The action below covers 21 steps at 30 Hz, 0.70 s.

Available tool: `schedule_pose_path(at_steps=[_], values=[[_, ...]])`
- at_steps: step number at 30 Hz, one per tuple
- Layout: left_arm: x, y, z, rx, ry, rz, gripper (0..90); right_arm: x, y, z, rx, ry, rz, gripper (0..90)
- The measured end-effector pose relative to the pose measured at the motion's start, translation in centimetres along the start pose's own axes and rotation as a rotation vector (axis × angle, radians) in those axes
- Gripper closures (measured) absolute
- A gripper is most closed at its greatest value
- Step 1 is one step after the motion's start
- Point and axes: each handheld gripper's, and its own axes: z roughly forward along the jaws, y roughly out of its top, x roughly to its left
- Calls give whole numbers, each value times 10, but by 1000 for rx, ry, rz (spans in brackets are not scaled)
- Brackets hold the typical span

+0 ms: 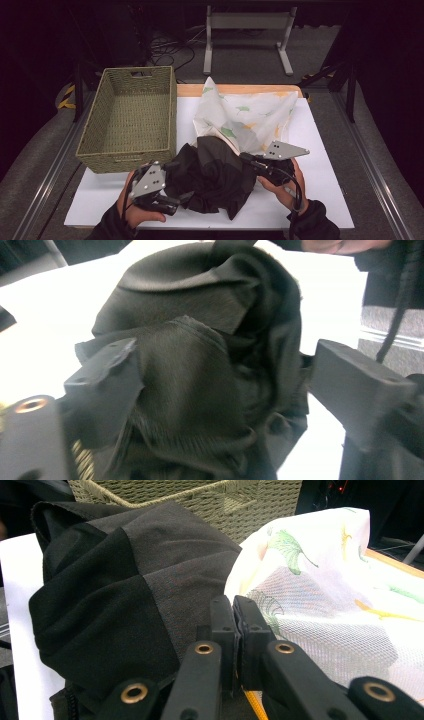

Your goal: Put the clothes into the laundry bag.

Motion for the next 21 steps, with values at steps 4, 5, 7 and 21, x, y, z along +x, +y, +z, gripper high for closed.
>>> schedule_pose_path(at_steps=[4,5,7,21], values=[[10,5,34,44,-10,19,70,-1,0,1,-2,3,1,882],[12,6,42,54,-18,12,78,-1,0,1,-2,3,2,882],[15,8,68,117,-33,23,54,-2,-1,1,-1,2,4,881],[16,-17,126,281,-91,-51,140,-6,-9,2,25,-7,7,882]])
